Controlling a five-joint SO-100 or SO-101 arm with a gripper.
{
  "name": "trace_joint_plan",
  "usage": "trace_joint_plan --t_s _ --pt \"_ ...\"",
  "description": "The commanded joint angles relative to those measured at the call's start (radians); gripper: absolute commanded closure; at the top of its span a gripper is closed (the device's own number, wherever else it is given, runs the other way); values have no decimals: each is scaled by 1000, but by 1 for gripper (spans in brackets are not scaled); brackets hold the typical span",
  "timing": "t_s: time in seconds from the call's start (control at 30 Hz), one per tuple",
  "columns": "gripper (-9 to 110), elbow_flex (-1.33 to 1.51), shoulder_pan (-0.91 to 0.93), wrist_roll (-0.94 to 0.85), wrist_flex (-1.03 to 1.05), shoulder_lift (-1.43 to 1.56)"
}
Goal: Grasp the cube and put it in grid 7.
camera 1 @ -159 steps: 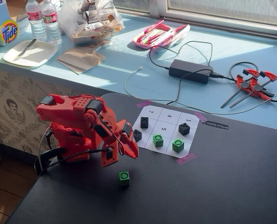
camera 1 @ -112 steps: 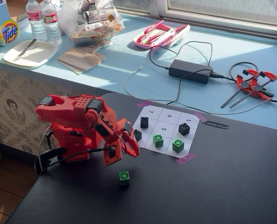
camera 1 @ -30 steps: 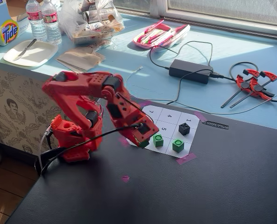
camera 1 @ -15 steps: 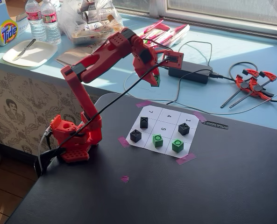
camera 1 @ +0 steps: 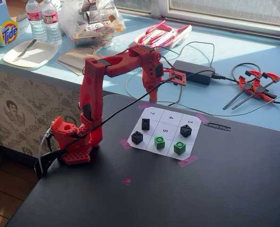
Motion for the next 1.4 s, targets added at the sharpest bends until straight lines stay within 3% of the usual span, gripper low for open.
trace_joint_plan --t_s 0.0,0.37,0.53,0.73,0.97,1.13,1.27,1.37 --pt "101 51 -5 -18 -67 9" --pt "101 216 18 -48 -235 31" --pt "93 233 29 -44 -247 46" --pt "80 227 38 -35 -202 94" --pt "77 147 92 -9 -55 291" --pt "77 141 290 74 -17 641" --pt "78 201 603 388 -35 916" --pt "86 325 782 469 37 1089"
